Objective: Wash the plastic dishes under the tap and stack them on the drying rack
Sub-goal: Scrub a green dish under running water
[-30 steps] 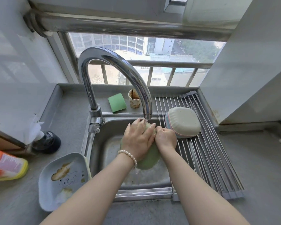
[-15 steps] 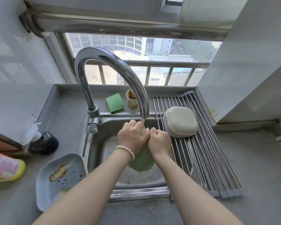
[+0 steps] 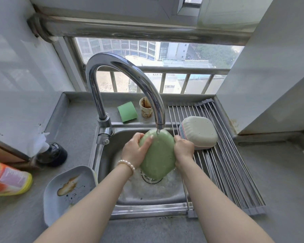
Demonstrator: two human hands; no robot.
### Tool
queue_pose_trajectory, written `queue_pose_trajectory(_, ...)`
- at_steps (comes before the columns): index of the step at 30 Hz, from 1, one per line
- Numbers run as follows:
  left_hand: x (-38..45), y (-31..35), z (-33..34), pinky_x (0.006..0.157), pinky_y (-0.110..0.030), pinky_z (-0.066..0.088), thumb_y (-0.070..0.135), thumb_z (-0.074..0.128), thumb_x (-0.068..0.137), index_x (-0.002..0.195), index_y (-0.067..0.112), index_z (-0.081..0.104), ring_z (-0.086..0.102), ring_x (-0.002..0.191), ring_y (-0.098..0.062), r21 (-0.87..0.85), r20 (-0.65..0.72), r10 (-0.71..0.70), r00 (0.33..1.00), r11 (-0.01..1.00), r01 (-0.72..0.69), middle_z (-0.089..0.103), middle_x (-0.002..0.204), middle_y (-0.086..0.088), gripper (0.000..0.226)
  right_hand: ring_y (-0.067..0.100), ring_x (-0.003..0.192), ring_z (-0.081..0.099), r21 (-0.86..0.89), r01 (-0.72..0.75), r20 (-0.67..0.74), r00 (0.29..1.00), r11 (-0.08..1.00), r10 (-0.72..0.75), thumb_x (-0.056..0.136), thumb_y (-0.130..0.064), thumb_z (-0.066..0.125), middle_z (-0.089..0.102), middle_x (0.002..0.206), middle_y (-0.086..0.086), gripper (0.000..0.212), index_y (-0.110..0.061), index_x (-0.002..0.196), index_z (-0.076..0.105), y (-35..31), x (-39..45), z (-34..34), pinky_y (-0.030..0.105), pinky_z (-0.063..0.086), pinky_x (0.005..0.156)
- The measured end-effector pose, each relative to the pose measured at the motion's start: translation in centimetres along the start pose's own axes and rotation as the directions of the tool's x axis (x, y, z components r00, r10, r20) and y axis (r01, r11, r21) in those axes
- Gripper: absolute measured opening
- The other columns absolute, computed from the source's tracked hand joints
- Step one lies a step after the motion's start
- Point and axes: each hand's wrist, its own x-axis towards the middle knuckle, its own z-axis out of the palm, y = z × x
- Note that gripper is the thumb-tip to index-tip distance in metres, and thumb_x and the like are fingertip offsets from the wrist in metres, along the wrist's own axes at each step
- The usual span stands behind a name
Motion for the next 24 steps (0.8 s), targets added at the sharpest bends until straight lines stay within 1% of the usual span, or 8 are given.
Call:
queue_pose_trajectory(2, -0.9, -0.8, 0.4, 0.075, -0.029, 0.045, 0.063, 0.049, 0.076, 0.104, 0.022, 0.056, 0.057, 0.086, -0.016, -0.017, -0.035, 0.005, 0.999, 1.0, -0.006, 0.062, 0.093, 0.003, 0.05, 0.02, 0.063, 0.035, 0.07, -0.084, 0.027, 0.996, 0.994, 0.083, 0.083, -0.014, 0.057, 0.037, 0.05, 0.002, 0.043, -0.014, 0.043, 0.041, 0.1, 0.2, 0.2, 0.034, 0.031, 0.06)
queue_pose_trajectory(6, -1.5, -0.4, 1.3, 0.076, -0.03, 0.047, 0.05, 0.07, 0.076, 0.098, 0.017, 0.056, 0.058, 0.083, -0.017, -0.344, -0.221, -0.218, 0.951, 0.93, 0.133, 0.06, 0.085, 0.008, 0.042, 0.019, 0.056, 0.037, 0.204, -0.216, 0.052, 0.976, 0.955, 0.209, 0.083, -0.013, 0.058, 0.041, 0.051, 0.0, 0.035, -0.011, 0.05, 0.046, 0.3, 0.0, 0.5, 0.034, 0.035, 0.061)
queue_pose_trajectory(9, -1.3, -0.1, 1.5, 0.07, -0.03, 0.046, 0.053, 0.064, 0.078, 0.085, 0.014, 0.058, 0.054, 0.071, -0.015, -0.41, -0.323, -0.263, 0.909, 0.905, 0.116, 0.058, 0.074, 0.006, 0.04, 0.026, 0.066, 0.045, -0.073, 0.002, -0.009, 1.0, 0.997, -0.002, 0.09, -0.019, 0.047, 0.053, 0.064, 0.008, 0.033, -0.005, 0.062, 0.056, 0.3, -0.2, 0.6, 0.033, 0.035, 0.065)
queue_pose_trajectory(13, -1.0, 0.7, 1.3, 0.051, -0.026, 0.029, 0.024, 0.053, 0.095, 0.055, 0.015, 0.039, 0.035, 0.048, -0.007, -0.392, -0.457, -0.222, 0.861, 0.919, 0.029, 0.039, 0.051, 0.005, 0.044, 0.03, 0.099, 0.053, -0.332, 0.303, 0.023, 0.949, 0.893, -0.314, 0.1, -0.024, 0.03, 0.059, 0.106, 0.014, 0.034, -0.01, 0.096, 0.061, 0.1, -1.6, 1.2, 0.036, 0.037, 0.081)
queue_pose_trajectory(16, -1.2, 1.5, 1.7, 0.053, -0.031, 0.026, 0.015, 0.051, 0.095, 0.05, 0.016, 0.034, 0.032, 0.046, -0.009, -0.333, -0.455, -0.175, 0.873, 0.943, 0.015, 0.035, 0.047, 0.004, 0.048, 0.029, 0.116, 0.045, -0.447, 0.45, 0.083, 0.881, 0.773, -0.465, 0.097, -0.036, 0.033, 0.051, 0.125, 0.013, 0.043, -0.01, 0.124, 0.053, -0.1, -2.5, 2.7, 0.04, 0.035, 0.096)
queue_pose_trajectory(19, -0.9, 1.2, 1.6, 0.055, -0.031, 0.031, 0.014, 0.053, 0.094, 0.049, 0.017, 0.041, 0.037, 0.049, -0.011, -0.31, -0.446, -0.137, 0.885, 0.951, -0.009, 0.043, 0.048, 0.004, 0.047, 0.03, 0.105, 0.049, -0.531, 0.586, 0.152, 0.776, 0.611, -0.612, 0.084, -0.047, 0.033, 0.055, 0.111, 0.012, 0.054, -0.009, 0.11, 0.061, -0.2, -3.7, 3.6, 0.042, 0.038, 0.088)
queue_pose_trajectory(22, -0.3, 0.7, 1.0, 0.06, -0.034, 0.039, 0.018, 0.057, 0.093, 0.048, 0.019, 0.05, 0.043, 0.052, -0.013, -0.32, -0.396, -0.084, 0.914, 0.946, -0.052, 0.051, 0.049, 0.004, 0.045, 0.03, 0.082, 0.056, -0.548, 0.739, 0.229, 0.584, 0.392, -0.779, 0.08, -0.044, 0.037, 0.062, 0.084, 0.011, 0.046, -0.011, 0.083, 0.069, 0.3, -3.9, 3.5, 0.041, 0.044, 0.073)
queue_pose_trajectory(24, -0.2, 0.7, 0.5, 0.058, -0.035, 0.039, 0.028, 0.058, 0.092, 0.046, 0.016, 0.051, 0.043, 0.051, -0.015, -0.306, -0.333, -0.061, 0.941, 0.951, -0.047, 0.05, 0.045, 0.004, 0.047, 0.032, 0.075, 0.059, -0.533, 0.774, 0.341, 0.565, 0.341, -0.751, 0.079, -0.048, 0.031, 0.064, 0.076, 0.013, 0.051, -0.009, 0.071, 0.063, -0.4, -3.3, 3.0, 0.037, 0.043, 0.065)
